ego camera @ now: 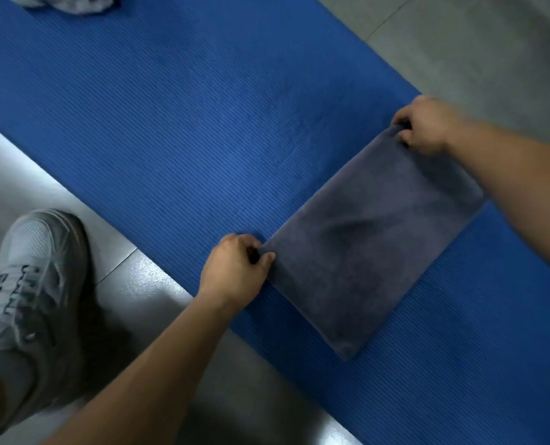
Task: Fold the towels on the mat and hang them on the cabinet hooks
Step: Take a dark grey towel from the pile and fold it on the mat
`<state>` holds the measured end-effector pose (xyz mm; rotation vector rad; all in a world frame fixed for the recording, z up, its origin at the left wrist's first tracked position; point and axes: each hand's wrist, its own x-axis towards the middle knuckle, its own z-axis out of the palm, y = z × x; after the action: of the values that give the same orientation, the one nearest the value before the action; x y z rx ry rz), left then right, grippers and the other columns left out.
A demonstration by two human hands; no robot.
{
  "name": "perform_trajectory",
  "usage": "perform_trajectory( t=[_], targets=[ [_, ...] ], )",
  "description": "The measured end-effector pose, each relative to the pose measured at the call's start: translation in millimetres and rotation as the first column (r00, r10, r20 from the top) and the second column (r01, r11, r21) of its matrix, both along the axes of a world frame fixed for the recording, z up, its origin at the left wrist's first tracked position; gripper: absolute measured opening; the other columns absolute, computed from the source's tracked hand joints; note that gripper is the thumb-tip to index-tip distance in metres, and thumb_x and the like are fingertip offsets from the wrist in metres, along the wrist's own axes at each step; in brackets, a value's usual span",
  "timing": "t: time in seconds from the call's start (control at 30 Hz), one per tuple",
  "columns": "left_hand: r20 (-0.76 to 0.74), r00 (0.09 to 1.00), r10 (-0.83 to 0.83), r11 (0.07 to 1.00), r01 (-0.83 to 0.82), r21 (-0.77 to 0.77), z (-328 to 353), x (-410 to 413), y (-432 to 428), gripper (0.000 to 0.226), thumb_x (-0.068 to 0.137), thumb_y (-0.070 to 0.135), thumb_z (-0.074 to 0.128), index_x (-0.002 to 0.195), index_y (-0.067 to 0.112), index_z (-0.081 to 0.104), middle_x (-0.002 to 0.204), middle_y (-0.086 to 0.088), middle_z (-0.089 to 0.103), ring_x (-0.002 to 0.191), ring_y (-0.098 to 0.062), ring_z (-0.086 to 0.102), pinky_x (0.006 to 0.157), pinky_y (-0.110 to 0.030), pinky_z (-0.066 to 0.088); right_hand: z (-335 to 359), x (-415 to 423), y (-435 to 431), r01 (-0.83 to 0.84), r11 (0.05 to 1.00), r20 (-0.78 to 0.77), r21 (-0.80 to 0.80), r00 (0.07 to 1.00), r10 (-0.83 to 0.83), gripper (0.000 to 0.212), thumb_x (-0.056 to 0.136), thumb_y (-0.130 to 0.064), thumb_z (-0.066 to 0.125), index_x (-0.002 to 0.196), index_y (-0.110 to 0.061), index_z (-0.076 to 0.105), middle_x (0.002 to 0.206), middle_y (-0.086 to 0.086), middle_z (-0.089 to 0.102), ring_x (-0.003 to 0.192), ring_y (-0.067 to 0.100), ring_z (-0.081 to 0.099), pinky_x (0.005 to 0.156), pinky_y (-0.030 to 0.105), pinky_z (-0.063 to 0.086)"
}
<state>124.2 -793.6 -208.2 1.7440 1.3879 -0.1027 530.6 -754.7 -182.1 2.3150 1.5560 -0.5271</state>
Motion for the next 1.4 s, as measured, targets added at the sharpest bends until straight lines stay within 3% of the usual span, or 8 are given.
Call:
perform_trajectory(
  t=[0.4,0.57,0.77,0.87,0.97,1.03,1.27,1.4],
  targets=[
    [0.015,0.982,0.187,0.982,-0.187,0.025,6.9,-30.3,41.3,0.017,0.091,0.038,0.068,0.079,0.027,0.063,0.074,0.013,0.066,0.078,-0.013,0.063,0.071,-0.034,0.052,-2.2,-35.9,47.7,-0.011,0.968,0.008,0.249,1.0,0.009,0.024,0.095,-0.013,0.055,0.115,-0.007,0.067,0.122,0.023,0.055,0.11,0.041,0.055,0.095,0.043,0.045],
    [0.255,0.884,0.391,0.917,-0.398,-0.023,15.8,-35.8,60.8,0.018,0.088,0.032,0.072,0.08,0.019,0.062,0.072,0.003,0.068,0.068,-0.015,0.064,0.069,-0.039,0.056,6.4,-43.1,81.5,0.184,0.902,-0.233,0.391,0.968,-0.096,0.042,0.076,-0.032,0.047,0.101,-0.012,0.074,0.107,0.02,0.068,0.098,0.032,0.066,0.087,0.029,0.048],
    [0.475,0.879,0.028,0.951,-0.17,0.258,32.0,-27.0,40.0,0.013,0.089,0.026,0.073,0.085,0.018,0.064,0.104,0.009,0.066,0.102,-0.006,0.062,0.089,-0.025,0.05,29.5,-27.3,59.7,0.188,0.839,-0.238,0.51,0.969,-0.073,0.033,0.082,-0.02,0.051,0.102,-0.006,0.073,0.106,0.021,0.068,0.105,0.031,0.06,0.086,0.018,0.039],
    [0.501,0.857,-0.124,0.95,-0.043,0.308,21.7,-17.4,10.5,0.018,0.085,0.034,0.072,0.085,0.018,0.063,0.12,0.006,0.061,0.114,-0.012,0.061,0.09,-0.034,0.053,35.1,-16.1,17.1,0.267,0.799,-0.361,0.54,0.93,-0.067,0.032,0.083,-0.021,0.055,0.103,-0.005,0.074,0.105,0.009,0.068,0.106,0.023,0.06,0.095,0.018,0.043],
    [0.441,0.856,-0.27,0.919,0.092,0.383,4.2,-10.6,-21.6,0.022,0.085,0.037,0.072,0.086,0.016,0.065,0.136,-0.005,0.056,0.133,-0.023,0.052,0.102,-0.04,0.05,23.3,-11.1,-26.7,0.549,0.663,-0.591,0.508,0.783,-0.194,0.021,0.08,-0.036,0.062,0.09,-0.028,0.079,0.087,-0.021,0.069,0.092,0.0,0.062,0.093,0.027,0.049],
    [0.333,0.876,-0.349,0.884,0.19,0.427,-6.4,-10.1,-38.6,0.021,0.084,0.035,0.075,0.088,0.016,0.068,0.143,-0.012,0.052,0.141,-0.028,0.044,0.109,-0.045,0.045,5.2,-7.0,-48.4,0.65,0.614,-0.632,0.448,0.716,-0.297,0.027,0.079,-0.041,0.065,0.096,-0.023,0.077,0.081,-0.027,0.07,0.082,-0.008,0.061,0.087,0.021,0.049],
    [0.089,0.932,-0.351,0.838,0.27,0.475,-8.6,1.6,-49.0,0.031,0.088,0.047,0.065,0.093,0.018,0.071,0.142,-0.012,0.052,0.137,-0.031,0.044,0.109,-0.05,0.04,-26.5,-16.8,-67.0,0.44,0.823,-0.316,0.359,0.887,-0.337,0.047,0.087,-0.037,0.066,0.13,-0.018,0.064,0.146,0.004,0.05,0.137,0.026,0.042,0.115,0.033,0.031],
    [-0.026,0.932,-0.363,0.777,0.318,0.544,-0.5,24.1,-37.3,0.047,0.096,0.048,0.05,0.131,0.019,0.06,0.158,-0.015,0.036,0.151,-0.035,0.023,0.122,-0.054,0.017,-16.9,-52.9,-53.1,0.457,0.802,-0.212,0.384,0.889,-0.405,0.05,0.09,-0.046,0.052,0.138,-0.032,0.057,0.162,-0.003,0.031,0.152,0.034,0.009,0.122,0.05,0.014]
  ],
)
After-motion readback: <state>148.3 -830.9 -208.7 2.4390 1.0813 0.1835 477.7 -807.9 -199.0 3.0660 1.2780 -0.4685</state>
